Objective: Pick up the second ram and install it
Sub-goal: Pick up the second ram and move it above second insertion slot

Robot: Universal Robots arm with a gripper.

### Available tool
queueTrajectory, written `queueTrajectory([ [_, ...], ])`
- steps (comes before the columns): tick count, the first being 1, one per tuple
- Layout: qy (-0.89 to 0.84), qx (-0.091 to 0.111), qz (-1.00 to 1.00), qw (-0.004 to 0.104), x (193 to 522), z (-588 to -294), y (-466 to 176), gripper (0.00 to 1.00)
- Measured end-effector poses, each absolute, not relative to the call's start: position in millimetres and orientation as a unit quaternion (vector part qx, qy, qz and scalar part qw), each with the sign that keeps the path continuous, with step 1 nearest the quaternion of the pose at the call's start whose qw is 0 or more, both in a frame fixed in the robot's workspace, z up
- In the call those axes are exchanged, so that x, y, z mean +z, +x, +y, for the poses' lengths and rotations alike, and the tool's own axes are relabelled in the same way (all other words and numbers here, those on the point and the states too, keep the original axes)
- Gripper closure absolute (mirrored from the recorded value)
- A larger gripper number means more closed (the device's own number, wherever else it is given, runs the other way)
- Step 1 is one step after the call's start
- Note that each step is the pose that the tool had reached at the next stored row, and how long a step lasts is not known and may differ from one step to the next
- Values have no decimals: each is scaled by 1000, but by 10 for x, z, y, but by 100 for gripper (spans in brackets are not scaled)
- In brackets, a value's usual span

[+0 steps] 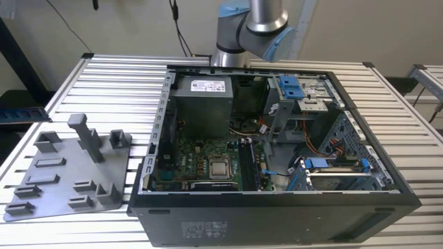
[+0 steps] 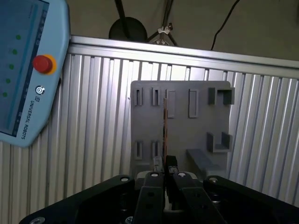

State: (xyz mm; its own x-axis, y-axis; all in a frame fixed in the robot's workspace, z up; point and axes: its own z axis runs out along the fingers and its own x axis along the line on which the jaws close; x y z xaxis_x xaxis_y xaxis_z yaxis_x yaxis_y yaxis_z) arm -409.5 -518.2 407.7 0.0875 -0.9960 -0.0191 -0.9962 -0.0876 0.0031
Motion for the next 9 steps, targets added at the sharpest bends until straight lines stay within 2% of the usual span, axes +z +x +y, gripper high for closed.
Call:
queueTrajectory([
  [9, -737, 8, 675, 5, 4077, -5182, -3864, 86],
])
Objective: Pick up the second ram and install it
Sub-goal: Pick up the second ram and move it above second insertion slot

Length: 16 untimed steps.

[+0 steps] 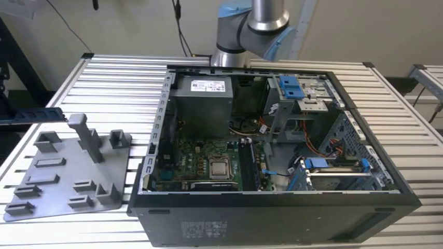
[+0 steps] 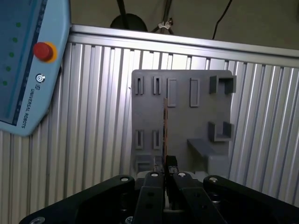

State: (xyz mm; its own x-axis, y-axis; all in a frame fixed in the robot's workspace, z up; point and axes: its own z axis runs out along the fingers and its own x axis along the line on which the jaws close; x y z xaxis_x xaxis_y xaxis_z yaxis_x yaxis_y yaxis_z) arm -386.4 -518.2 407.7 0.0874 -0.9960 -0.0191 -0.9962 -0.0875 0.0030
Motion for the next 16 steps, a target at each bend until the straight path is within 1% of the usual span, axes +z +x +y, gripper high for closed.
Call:
queueTrajectory([
  [16, -737, 8, 675, 5, 4077, -5182, -3362, 86],
])
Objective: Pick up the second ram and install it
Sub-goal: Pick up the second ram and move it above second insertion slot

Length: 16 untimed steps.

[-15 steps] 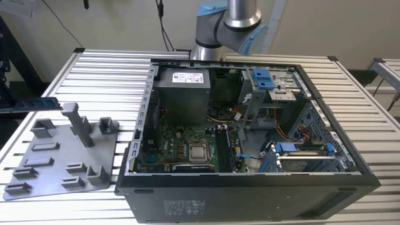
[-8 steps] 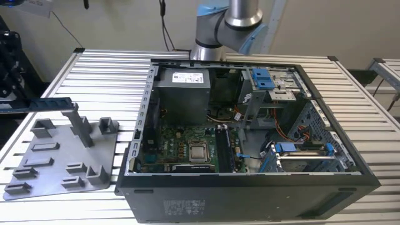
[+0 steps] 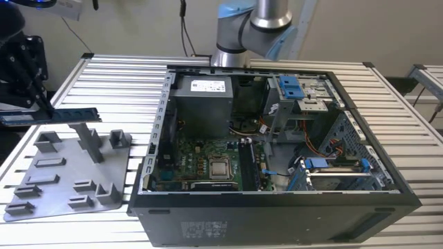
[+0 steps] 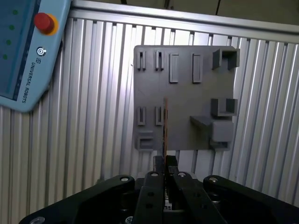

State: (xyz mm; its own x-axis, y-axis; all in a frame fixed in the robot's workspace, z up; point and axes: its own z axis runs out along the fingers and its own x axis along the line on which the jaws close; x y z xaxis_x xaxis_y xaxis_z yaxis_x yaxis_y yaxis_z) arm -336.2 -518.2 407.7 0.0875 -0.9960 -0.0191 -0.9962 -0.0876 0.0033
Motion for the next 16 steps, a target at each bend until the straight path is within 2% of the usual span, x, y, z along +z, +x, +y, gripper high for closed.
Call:
queueTrajectory([
  [16, -737, 8, 676, 5, 4077, -5182, -2758, 86],
])
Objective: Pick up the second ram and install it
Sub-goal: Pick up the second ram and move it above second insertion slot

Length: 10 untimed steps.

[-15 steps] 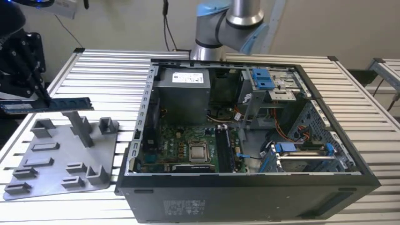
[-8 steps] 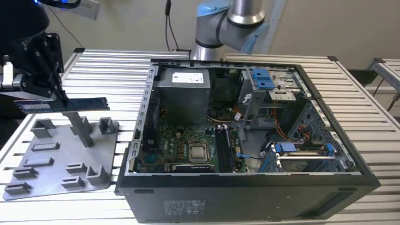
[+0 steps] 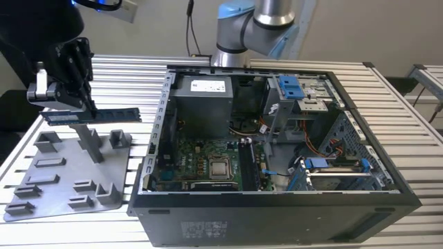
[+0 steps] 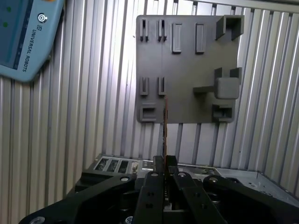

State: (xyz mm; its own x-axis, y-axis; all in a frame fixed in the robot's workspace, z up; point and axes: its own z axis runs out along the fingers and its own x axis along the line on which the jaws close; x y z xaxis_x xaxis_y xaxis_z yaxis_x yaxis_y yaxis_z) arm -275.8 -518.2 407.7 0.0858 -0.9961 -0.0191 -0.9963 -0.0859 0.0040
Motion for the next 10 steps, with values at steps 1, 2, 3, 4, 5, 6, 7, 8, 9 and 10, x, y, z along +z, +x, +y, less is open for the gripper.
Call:
queueTrajectory([
  [1, -737, 8, 676, 5, 4077, -5182, -2725, 86],
  [2, -736, 8, 677, 5, 4076, -5182, -2689, 86],
  [3, -736, 8, 677, 5, 4077, -5182, -2658, 86],
  [4, -736, 8, 677, 5, 4077, -5181, -2630, 86],
  [5, -735, 8, 678, 5, 4076, -5181, -2601, 86],
  [6, -734, 8, 679, 5, 4077, -5181, -2576, 86],
  [7, -733, 8, 680, 5, 4077, -5181, -2555, 86],
  [8, -732, 8, 681, 5, 4076, -5180, -2538, 86],
  [9, -730, 8, 683, 5, 4076, -5179, -2526, 86],
  [10, -728, 8, 685, 5, 4075, -5179, -2516, 86],
])
